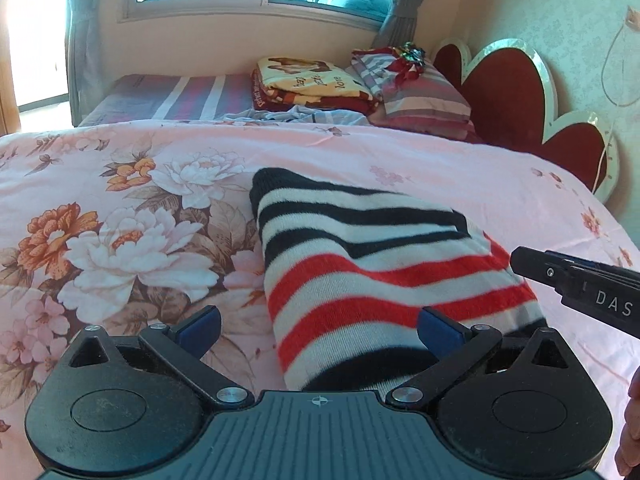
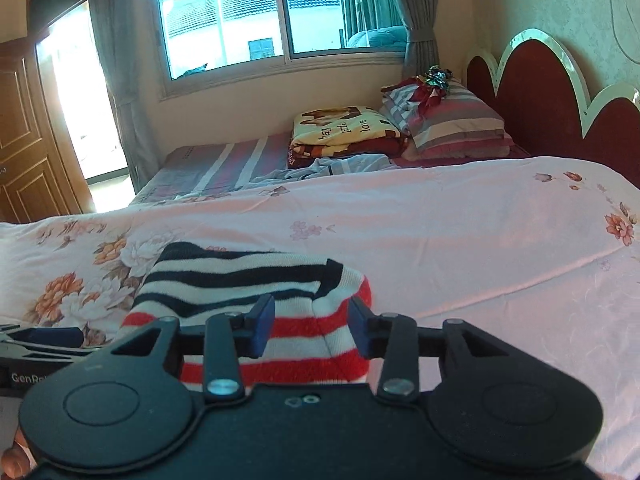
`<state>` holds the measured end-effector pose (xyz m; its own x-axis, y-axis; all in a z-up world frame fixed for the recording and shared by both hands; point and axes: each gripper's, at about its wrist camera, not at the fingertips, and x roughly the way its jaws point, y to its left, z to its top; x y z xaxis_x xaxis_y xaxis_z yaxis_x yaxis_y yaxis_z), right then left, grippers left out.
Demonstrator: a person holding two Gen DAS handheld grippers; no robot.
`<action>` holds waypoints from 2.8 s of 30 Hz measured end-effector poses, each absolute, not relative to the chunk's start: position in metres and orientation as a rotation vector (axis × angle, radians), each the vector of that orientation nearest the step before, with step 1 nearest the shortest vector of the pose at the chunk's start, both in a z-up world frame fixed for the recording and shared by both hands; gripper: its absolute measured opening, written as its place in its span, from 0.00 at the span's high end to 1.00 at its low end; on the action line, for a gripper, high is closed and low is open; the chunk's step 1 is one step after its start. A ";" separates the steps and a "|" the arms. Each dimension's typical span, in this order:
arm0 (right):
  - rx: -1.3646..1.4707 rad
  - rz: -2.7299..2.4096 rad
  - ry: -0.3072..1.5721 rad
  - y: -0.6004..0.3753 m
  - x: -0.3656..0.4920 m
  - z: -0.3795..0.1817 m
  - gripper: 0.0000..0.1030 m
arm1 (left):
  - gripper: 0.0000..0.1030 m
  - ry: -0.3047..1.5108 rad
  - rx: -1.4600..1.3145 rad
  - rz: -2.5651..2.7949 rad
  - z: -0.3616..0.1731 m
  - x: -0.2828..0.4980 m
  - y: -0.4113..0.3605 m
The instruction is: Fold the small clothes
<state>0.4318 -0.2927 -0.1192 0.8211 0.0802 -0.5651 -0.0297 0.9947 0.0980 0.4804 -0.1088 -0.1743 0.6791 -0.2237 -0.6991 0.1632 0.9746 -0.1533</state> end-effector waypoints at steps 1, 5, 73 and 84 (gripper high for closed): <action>0.071 0.061 0.608 -0.291 0.426 -0.119 0.63 | 0.00 0.804 -0.065 -0.217 -0.179 0.478 -0.112; -0.022 0.060 0.664 -0.281 0.416 -0.140 0.64 | 0.00 0.837 -0.136 -0.204 -0.198 0.479 -0.108; 0.041 0.096 0.798 -0.290 0.418 -0.146 0.64 | 0.00 0.958 -0.254 -0.235 -0.204 0.482 -0.103; 0.159 0.098 0.817 -0.313 0.424 -0.160 0.41 | 0.00 0.961 -0.238 -0.271 -0.207 0.490 -0.106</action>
<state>0.4244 -0.3126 -0.1598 0.6804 0.1484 -0.7176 -0.0263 0.9836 0.1785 0.4903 -0.1061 -0.2072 0.5438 -0.3304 -0.7714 0.1211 0.9405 -0.3175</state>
